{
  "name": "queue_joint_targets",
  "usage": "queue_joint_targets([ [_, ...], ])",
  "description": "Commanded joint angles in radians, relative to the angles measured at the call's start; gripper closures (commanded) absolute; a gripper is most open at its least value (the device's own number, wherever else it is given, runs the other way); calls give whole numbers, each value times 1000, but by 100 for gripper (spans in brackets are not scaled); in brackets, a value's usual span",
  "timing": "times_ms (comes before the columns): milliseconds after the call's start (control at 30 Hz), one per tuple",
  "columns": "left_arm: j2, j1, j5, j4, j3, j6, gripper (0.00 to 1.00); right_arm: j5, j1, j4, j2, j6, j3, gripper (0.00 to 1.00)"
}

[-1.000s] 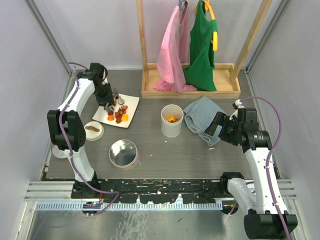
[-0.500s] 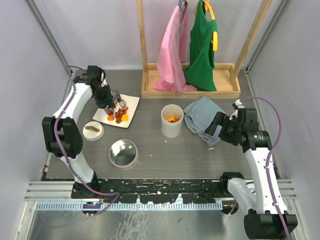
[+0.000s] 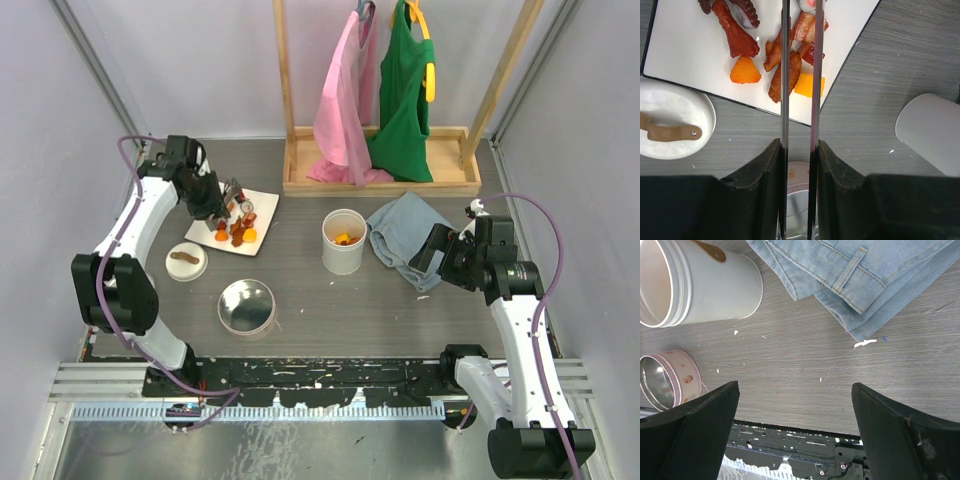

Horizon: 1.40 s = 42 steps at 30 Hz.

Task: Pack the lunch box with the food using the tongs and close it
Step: Pick up the fake food from the plate, then place the fake food in the packing box.

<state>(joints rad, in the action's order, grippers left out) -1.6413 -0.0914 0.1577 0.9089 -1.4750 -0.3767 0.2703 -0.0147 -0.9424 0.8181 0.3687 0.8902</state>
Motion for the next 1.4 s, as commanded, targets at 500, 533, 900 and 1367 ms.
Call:
queue_joint_targets([
  [500,211,-4,132,-33,10,47,88,-9,5,36,0,-1,15,1],
  [533,222,-4,145,-37,11,42,88,-8,4,36,2,-1,15,1],
  [900,266,-15,355,7,-15,66,86,-3,4,36,19,-4,30,1],
  [1367,271,-192,412,10,-44,64,85,-3,5,36,15,-4,26,1],
])
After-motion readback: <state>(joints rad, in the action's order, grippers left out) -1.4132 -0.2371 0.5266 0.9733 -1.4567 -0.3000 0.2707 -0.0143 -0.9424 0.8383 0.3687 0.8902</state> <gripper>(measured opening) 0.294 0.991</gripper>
